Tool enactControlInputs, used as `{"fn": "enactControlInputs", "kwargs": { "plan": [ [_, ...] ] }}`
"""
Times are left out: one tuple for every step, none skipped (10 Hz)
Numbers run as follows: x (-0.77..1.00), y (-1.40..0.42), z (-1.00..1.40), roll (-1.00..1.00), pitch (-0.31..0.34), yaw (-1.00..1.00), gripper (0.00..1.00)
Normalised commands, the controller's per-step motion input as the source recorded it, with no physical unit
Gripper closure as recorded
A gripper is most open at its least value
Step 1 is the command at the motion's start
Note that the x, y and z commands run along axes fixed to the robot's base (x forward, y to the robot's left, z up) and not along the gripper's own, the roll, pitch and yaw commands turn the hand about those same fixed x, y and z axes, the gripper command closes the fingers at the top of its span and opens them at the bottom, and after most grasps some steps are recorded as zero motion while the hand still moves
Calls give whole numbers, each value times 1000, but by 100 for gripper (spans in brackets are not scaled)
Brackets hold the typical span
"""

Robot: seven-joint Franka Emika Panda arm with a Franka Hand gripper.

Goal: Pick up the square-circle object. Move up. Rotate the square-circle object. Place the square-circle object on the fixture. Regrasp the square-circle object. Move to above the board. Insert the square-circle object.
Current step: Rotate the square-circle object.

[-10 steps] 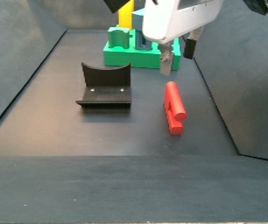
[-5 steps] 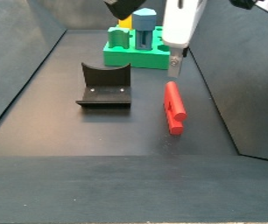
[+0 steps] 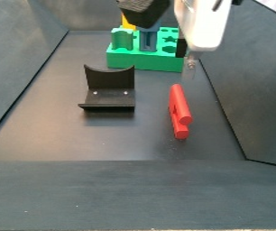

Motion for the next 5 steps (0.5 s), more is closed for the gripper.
{"fn": "enactControlInputs", "kwargs": {
  "plan": [
    [34,1,-13,1,-8,1000,0],
    [34,1,-12,1,-8,1000,0],
    [34,1,-12,1,-9,1000,0],
    [34,1,-12,1,-9,1000,0],
    [34,1,-12,1,-10,1000,0]
  ]
}}
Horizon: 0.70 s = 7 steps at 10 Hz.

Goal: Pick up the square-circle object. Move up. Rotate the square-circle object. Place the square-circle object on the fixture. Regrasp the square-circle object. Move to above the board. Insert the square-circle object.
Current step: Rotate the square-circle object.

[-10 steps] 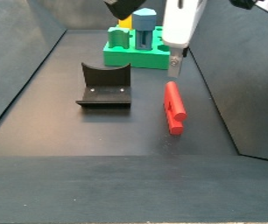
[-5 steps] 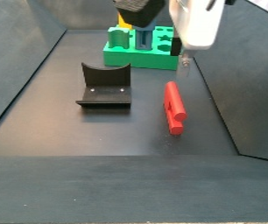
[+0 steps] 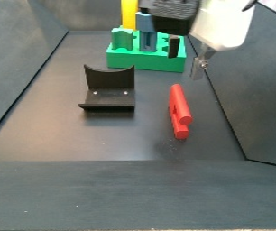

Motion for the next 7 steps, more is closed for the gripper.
{"fn": "enactControlInputs", "kwargs": {
  "plan": [
    [34,1,-12,1,-10,1000,0],
    [34,1,-12,1,-11,1000,0],
    [34,1,-12,1,-11,1000,0],
    [34,1,-12,1,-12,1000,0],
    [34,1,-12,1,-13,1000,0],
    [34,1,-12,1,-14,1000,0],
    [34,1,-12,1,-15,1000,0]
  ]
}}
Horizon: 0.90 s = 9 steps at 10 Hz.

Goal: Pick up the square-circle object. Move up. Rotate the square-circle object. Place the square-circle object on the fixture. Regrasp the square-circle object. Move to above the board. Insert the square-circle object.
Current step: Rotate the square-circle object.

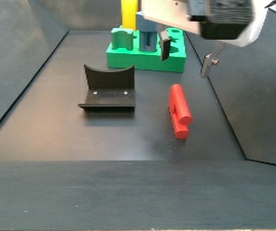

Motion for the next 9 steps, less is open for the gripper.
{"fn": "enactControlInputs", "kwargs": {
  "plan": [
    [34,1,-12,1,-17,1000,0],
    [34,1,-12,2,-18,1000,0],
    [34,1,-12,2,-20,1000,0],
    [33,1,-13,2,-23,1000,0],
    [33,1,-13,2,-26,1000,0],
    [33,1,-13,3,-32,1000,0],
    [32,1,-13,4,-41,1000,0],
    [32,1,-14,4,-47,1000,0],
    [31,1,-14,4,-48,678,0]
  ]
}}
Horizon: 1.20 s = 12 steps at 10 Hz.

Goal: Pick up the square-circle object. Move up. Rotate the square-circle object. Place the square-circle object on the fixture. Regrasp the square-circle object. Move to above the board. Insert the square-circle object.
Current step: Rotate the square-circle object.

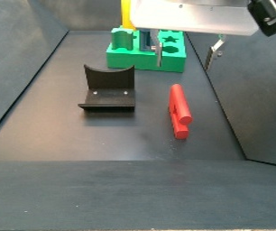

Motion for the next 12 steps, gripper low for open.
{"fn": "enactControlInputs", "kwargs": {
  "plan": [
    [30,1,-15,4,-47,450,0],
    [29,0,-16,4,-47,270,0],
    [0,0,-1000,0,0,0,0],
    [2,0,-1000,0,-4,-51,0],
    [12,0,-1000,-5,-22,-50,0],
    [17,2,-1000,-22,-37,-36,0],
    [20,2,-1000,-38,-44,-26,0],
    [22,2,-1000,-48,-45,-19,0],
    [32,4,-1000,-72,-48,-5,0],
    [38,4,-1000,-81,-48,0,0],
    [51,7,-1000,-96,-44,5,0],
    [57,9,-936,-108,-43,11,0]
  ]
}}
